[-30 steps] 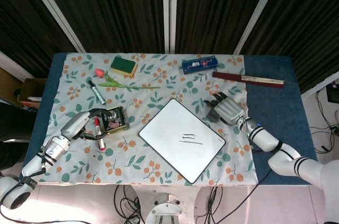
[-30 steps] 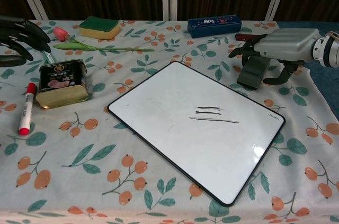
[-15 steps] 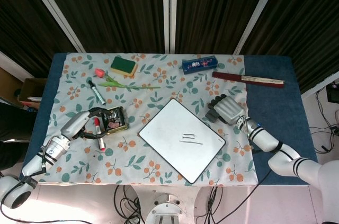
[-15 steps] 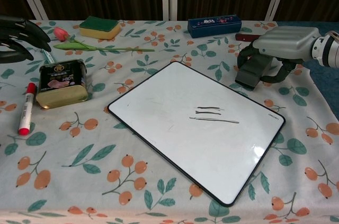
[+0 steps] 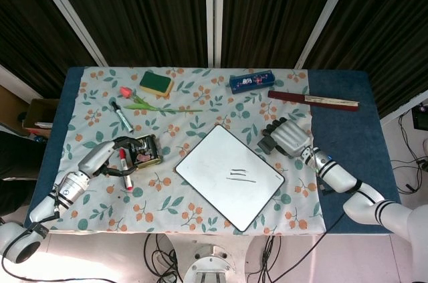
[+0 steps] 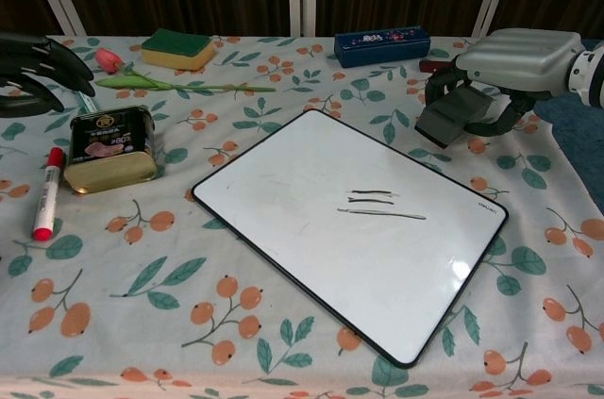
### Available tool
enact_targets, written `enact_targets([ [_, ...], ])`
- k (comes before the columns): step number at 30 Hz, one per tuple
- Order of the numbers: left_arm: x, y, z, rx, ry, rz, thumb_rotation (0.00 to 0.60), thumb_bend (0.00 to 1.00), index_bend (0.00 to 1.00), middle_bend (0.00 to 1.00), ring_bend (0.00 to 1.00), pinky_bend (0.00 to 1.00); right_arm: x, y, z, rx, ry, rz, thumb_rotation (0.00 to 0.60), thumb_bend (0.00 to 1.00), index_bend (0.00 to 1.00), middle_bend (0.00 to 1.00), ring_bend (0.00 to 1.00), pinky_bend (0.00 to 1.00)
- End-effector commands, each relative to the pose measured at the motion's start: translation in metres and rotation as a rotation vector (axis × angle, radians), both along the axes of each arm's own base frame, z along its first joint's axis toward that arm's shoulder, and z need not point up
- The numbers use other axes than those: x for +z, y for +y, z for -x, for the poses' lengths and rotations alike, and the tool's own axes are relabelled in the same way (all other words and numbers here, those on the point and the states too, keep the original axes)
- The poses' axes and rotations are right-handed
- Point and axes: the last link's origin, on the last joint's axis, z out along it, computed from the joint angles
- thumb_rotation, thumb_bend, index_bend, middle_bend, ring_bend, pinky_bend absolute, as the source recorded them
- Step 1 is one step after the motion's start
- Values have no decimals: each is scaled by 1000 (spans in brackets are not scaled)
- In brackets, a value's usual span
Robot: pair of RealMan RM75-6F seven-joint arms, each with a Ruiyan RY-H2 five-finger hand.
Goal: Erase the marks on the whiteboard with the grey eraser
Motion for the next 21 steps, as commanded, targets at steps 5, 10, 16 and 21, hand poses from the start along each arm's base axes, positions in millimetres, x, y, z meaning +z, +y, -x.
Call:
enact_targets([
  [5, 0, 1, 0, 0, -9, -11, 462, 265, 282, 260, 170, 268, 17, 33, -29, 117, -6, -51, 600, 321, 502, 488, 394, 329],
  [10, -4, -1, 2, -26, 33, -46, 463, 266, 282, 259, 170, 269, 27, 75, -32, 151, 53, -105, 600, 321, 508, 518, 425, 336],
  [16, -4, -1, 3, -24, 34, -51, 461, 266, 281, 260, 170, 269, 31, 114, -15, 130, 109, -145, 600, 321, 518, 529, 434, 346],
  [21, -5, -1, 1, -33, 36, -49, 461, 266, 282, 259, 170, 269, 18, 130, 1, 137, 141, -164, 600, 320, 519, 530, 434, 350],
])
